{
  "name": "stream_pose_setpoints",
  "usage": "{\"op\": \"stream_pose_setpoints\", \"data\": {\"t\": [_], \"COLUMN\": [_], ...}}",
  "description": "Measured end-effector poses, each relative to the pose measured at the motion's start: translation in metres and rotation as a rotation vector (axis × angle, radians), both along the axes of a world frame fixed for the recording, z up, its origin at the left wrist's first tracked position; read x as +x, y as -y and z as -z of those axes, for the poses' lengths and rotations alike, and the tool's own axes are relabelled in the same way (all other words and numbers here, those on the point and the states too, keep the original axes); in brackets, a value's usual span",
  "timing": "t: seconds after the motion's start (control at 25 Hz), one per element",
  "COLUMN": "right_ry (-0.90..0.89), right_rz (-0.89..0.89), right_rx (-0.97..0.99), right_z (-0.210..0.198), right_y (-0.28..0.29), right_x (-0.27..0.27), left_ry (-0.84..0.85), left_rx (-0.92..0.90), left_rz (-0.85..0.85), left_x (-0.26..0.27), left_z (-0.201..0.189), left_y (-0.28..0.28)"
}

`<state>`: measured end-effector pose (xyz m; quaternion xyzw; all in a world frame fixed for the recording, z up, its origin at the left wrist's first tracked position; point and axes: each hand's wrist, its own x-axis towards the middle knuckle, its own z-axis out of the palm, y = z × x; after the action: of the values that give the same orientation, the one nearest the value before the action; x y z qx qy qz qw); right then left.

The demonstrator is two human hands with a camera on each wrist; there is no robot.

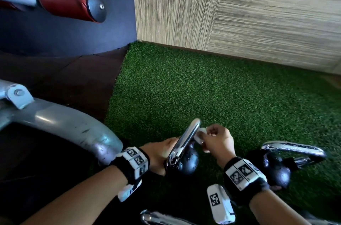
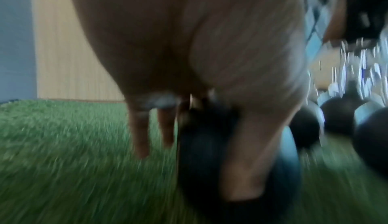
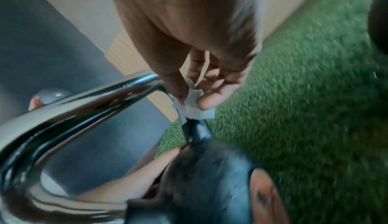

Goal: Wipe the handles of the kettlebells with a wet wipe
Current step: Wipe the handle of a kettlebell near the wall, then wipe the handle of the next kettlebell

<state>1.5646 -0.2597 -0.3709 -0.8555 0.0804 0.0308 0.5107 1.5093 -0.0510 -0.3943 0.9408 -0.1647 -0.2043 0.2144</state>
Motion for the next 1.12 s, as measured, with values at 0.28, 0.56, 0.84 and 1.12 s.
{"op": "stream_pose_setpoints", "data": {"t": [0.28, 0.56, 0.84, 1.12], "right_ry": [0.569, 0.439, 0.276, 0.212], "right_rz": [-0.697, -0.915, -0.655, -0.511], "right_rx": [-0.506, -0.8, -0.727, -0.724], "right_z": [-0.048, -0.066, -0.058, -0.075], "right_y": [0.005, 0.007, 0.024, 0.025], "right_x": [0.027, 0.024, -0.024, -0.045], "left_ry": [0.298, 0.449, 0.495, 0.436], "left_rx": [-0.156, 0.239, 0.343, 0.388], "left_rz": [-0.248, -0.211, -0.323, -0.249], "left_x": [-0.021, -0.047, -0.027, -0.033], "left_z": [-0.074, -0.086, -0.09, -0.104], "left_y": [-0.009, 0.023, -0.012, -0.005]}}
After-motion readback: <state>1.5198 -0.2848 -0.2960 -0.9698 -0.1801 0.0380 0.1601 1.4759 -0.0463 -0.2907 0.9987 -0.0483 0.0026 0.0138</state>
